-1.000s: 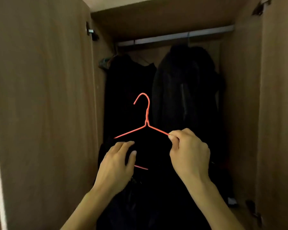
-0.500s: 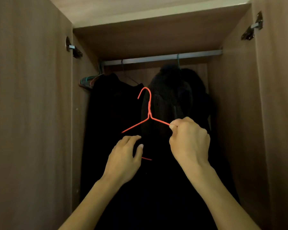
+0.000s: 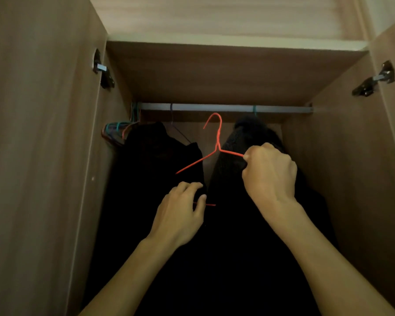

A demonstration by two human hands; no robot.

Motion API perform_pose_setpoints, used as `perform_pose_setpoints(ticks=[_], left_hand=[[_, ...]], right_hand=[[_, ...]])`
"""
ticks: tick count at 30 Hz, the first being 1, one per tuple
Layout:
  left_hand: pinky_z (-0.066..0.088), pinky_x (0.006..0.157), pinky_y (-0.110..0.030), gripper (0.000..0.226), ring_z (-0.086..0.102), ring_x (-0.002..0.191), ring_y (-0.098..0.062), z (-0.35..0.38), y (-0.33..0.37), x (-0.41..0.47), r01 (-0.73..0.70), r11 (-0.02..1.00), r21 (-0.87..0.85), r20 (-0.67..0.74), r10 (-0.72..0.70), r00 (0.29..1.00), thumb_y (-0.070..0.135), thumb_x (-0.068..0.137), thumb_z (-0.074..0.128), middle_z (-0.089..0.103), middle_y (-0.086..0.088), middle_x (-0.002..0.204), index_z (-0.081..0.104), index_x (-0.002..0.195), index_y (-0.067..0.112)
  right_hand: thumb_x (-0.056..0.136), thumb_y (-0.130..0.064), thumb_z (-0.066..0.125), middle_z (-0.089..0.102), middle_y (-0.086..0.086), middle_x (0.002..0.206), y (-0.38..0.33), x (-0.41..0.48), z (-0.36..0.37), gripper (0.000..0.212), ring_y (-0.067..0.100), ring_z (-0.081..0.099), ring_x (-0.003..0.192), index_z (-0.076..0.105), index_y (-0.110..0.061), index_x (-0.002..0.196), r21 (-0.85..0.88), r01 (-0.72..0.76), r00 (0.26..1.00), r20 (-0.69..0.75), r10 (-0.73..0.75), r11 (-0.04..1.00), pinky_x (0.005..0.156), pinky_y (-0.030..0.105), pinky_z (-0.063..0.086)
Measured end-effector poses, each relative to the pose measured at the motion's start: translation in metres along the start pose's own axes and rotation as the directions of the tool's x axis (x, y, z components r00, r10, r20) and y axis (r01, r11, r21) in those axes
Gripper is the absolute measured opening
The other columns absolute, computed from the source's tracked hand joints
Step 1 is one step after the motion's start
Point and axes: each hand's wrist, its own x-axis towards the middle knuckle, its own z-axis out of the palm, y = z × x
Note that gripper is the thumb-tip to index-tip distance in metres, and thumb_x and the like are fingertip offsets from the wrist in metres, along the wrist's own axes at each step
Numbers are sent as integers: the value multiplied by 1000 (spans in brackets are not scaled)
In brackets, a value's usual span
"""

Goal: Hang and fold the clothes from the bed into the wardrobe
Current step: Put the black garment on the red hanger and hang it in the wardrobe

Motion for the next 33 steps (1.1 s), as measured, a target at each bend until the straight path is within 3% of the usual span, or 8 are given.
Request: perform_pose_setpoints(ticks=[10,15,19,25,33], left_hand=[[44,93,-36,35,51,114,-18,17,-40,90,-78,995,-69,-37,75,996,39,97,42,52,3,124,50,128,26],[45,92,-38,35,51,111,-20,37,-41,127,-139,988,-68,-18,138,990,39,98,42,52,1,122,49,128,25],[45,91,-40,35,50,110,-21,58,-36,152,-145,988,-60,-5,145,989,40,98,40,51,0,123,48,129,24],[46,87,-37,33,53,106,-24,82,-24,187,-154,988,11,-101,154,983,40,96,42,54,-3,114,51,124,24],[45,87,-36,33,52,109,-23,89,-28,223,-164,985,56,-140,171,975,41,96,43,54,-1,116,50,125,26]], right_hand=[[90,-18,59,58,10,103,-27,92,41,11,32,60,92,63,-11,98,-140,-9,1000,2,10,990,66,34,39],[88,-17,60,64,14,99,-3,127,51,15,36,61,94,65,-8,99,-286,-34,992,-125,-2,958,71,35,44],[89,-13,59,63,15,93,20,146,57,10,37,61,88,63,-6,95,-325,-32,977,-209,-39,945,65,34,38],[91,-11,53,66,10,101,14,192,98,15,31,63,96,65,-11,101,-325,31,974,-201,-101,945,65,32,36],[88,-5,54,51,6,77,-15,243,122,8,25,51,70,59,-12,87,-326,108,970,-174,-172,939,59,32,43]])
